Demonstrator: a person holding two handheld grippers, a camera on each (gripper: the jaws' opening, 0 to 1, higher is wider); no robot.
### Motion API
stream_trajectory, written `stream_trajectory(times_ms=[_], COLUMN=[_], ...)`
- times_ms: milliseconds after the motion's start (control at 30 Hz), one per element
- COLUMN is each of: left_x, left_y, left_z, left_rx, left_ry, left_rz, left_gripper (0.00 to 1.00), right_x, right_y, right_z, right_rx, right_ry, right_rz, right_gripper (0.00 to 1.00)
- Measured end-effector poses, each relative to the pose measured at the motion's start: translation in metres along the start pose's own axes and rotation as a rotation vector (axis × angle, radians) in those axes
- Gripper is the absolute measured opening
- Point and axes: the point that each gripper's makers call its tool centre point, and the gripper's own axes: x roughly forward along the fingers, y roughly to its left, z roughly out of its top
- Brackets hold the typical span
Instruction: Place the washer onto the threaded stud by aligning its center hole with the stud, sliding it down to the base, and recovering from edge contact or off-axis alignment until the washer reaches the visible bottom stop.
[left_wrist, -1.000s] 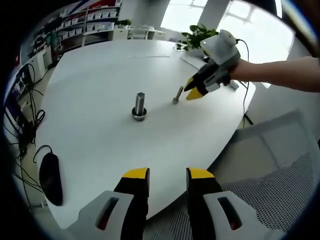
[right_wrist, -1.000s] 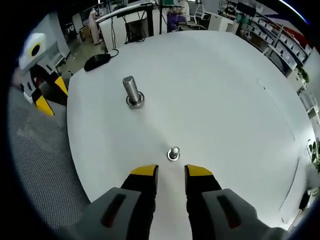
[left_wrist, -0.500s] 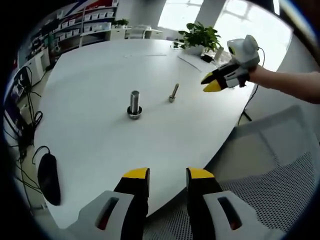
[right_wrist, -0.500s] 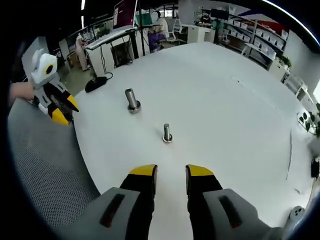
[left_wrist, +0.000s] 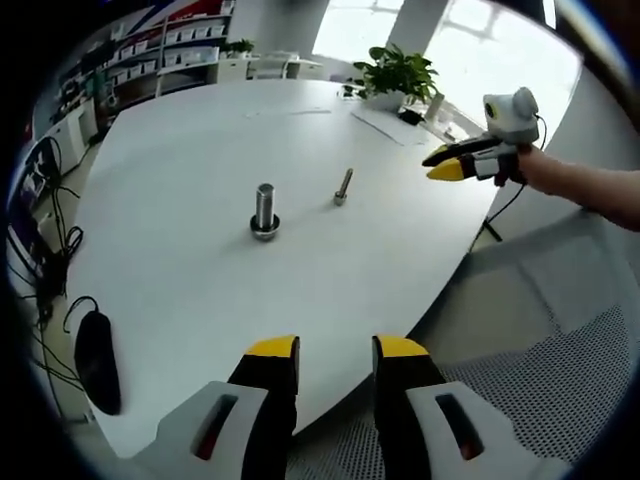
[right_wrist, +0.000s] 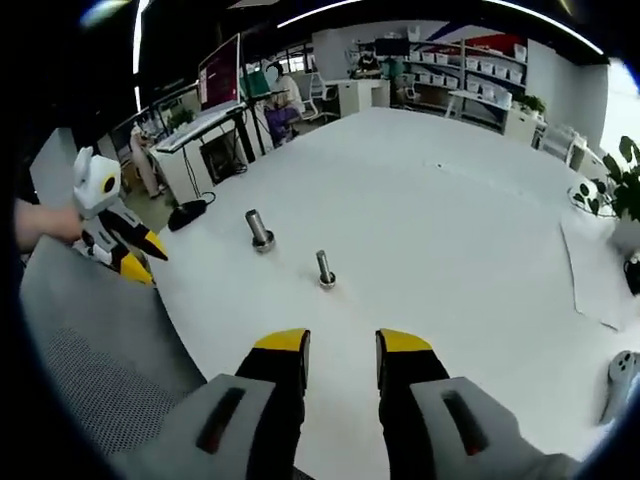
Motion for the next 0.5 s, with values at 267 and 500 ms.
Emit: stream_trajectory(times_ms=[267, 500], left_x=[-0.001, -0.005], left_y=[0.002, 0.012], left_z=[-0.002, 0.005], left_rx=[-0.012, -0.025], left_ry=[-0.001, -0.031], left_rz=[-0.004, 0.012], left_gripper=[0.27, 0.27], right_x=[-0.002, 0.002], right_y=[-0.005, 0.0], right_z=[-0.009, -0.022], right_rx=[0.078, 0.111], right_ry=[-0.017, 0.015], right_rz=[-0.028, -0.025], right_gripper=[0.3, 0.3])
